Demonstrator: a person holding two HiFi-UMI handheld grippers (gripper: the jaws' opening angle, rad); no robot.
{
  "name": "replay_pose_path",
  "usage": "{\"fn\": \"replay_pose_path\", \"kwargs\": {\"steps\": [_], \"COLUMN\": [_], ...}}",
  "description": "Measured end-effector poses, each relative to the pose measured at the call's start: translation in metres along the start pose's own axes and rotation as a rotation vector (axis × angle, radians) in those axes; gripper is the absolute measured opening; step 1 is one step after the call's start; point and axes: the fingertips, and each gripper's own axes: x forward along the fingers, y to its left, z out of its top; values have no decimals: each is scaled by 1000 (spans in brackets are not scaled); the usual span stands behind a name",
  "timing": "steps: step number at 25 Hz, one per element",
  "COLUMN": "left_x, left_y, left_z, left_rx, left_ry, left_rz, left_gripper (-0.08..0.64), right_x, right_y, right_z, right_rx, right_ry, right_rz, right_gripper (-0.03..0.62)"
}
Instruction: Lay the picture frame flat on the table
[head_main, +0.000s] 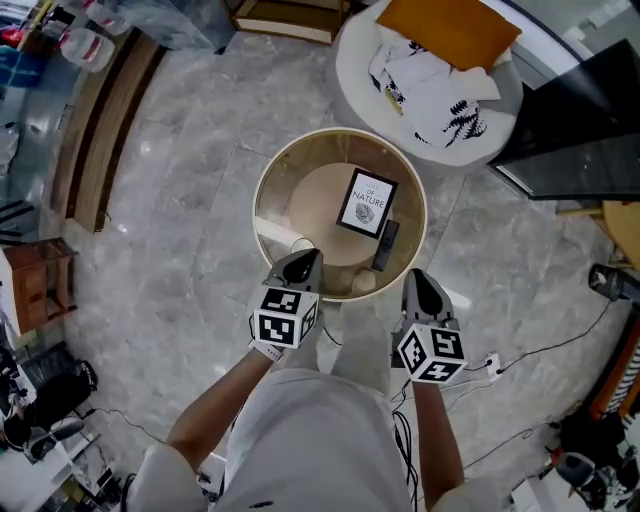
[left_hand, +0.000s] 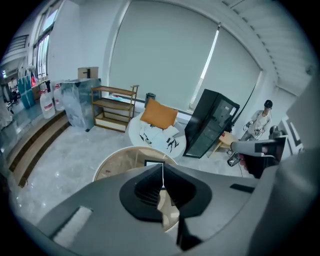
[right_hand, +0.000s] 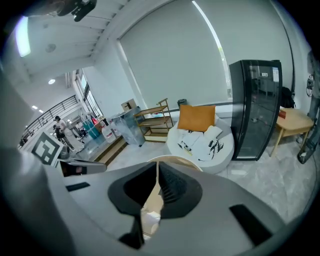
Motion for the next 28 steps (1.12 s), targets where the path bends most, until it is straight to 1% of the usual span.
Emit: {"fn": "replay_pose_path", "kwargs": {"steps": [3, 5, 11, 16, 19, 22, 25, 28], "left_x": [-41, -68, -132, -174, -189, -191, -188, -188], "left_y": [-5, -8, -25, -37, -47, -55, -58, -60], "left_z": [11, 18, 41, 61, 72, 80, 81, 78], "left_rx": [-17, 0, 64, 77, 124, 171, 178, 182], "left_ry": [-53, -90, -197, -263, -295, -312, -308, -298], "left_rz": [-1, 4, -1, -28, -39, -44, -55, -66], "left_gripper": [8, 8, 8, 8, 8, 8, 8, 8], "right_x": [-27, -44, -84, -110, -120, -123, -124, -125], "right_y": [16, 30, 55, 76, 86, 90, 93, 95], "right_z": [14, 26, 58, 71, 70, 68, 70, 72], "right_rx": [-14, -33, -134, -186, -190, -157, -124, -139], "right_ry": [-6, -20, -62, -102, -118, -120, -126, -137], "right_rz": [10, 28, 66, 96, 102, 117, 131, 121], "right_gripper": [12, 12, 12, 12, 12, 12, 12, 12]}}
